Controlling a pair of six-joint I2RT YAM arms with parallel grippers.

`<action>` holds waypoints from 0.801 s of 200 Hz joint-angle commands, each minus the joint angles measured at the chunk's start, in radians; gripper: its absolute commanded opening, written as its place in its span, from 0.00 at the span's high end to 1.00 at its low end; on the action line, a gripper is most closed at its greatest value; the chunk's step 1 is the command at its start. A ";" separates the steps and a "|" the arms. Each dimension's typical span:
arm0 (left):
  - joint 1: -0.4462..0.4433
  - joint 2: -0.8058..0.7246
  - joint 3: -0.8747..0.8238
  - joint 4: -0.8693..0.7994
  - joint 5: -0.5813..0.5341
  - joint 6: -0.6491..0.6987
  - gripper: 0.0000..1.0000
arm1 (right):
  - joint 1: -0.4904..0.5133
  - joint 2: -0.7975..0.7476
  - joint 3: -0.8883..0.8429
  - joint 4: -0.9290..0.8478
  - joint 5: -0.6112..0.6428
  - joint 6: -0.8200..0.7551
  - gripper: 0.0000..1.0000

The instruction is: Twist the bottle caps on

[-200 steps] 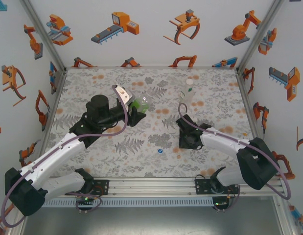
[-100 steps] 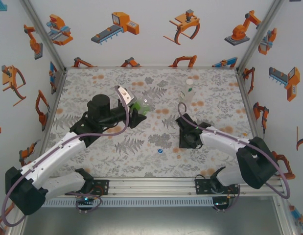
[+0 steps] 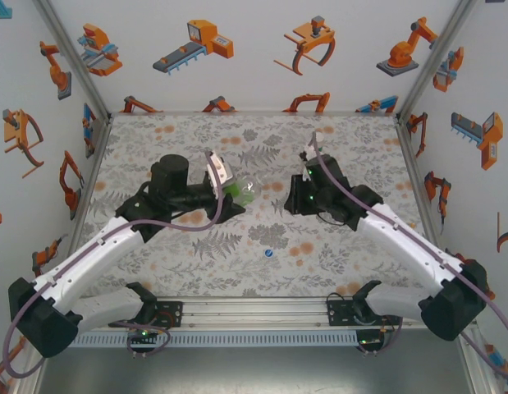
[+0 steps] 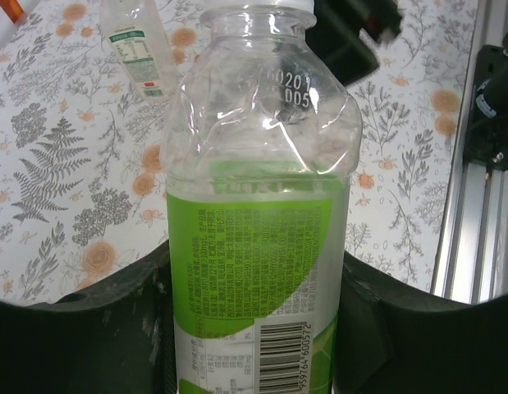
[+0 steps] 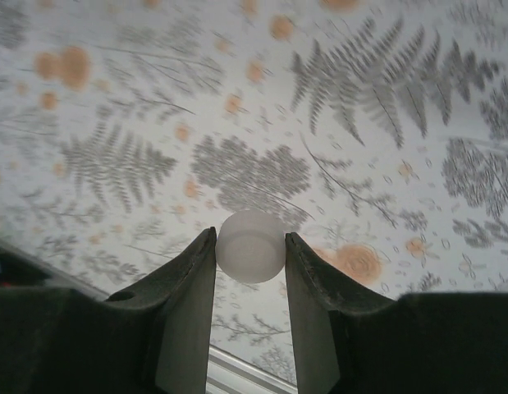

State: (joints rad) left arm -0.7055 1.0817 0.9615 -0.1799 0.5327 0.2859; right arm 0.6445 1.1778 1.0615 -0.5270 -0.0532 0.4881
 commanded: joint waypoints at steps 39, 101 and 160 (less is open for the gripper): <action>0.001 -0.068 0.046 -0.050 0.099 0.110 1.00 | -0.003 -0.181 0.102 0.135 -0.310 -0.278 0.79; -0.038 -0.072 0.120 -0.199 0.132 0.272 0.98 | -0.003 -0.257 0.164 0.172 -0.628 -0.513 0.78; -0.089 -0.047 0.171 -0.280 0.127 0.343 0.98 | -0.003 -0.237 0.189 0.155 -0.787 -0.637 0.78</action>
State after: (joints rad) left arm -0.7822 1.0294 1.1042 -0.4141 0.6300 0.5743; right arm 0.6445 0.9329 1.2289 -0.3840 -0.7464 -0.0658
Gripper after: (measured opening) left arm 0.540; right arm 0.368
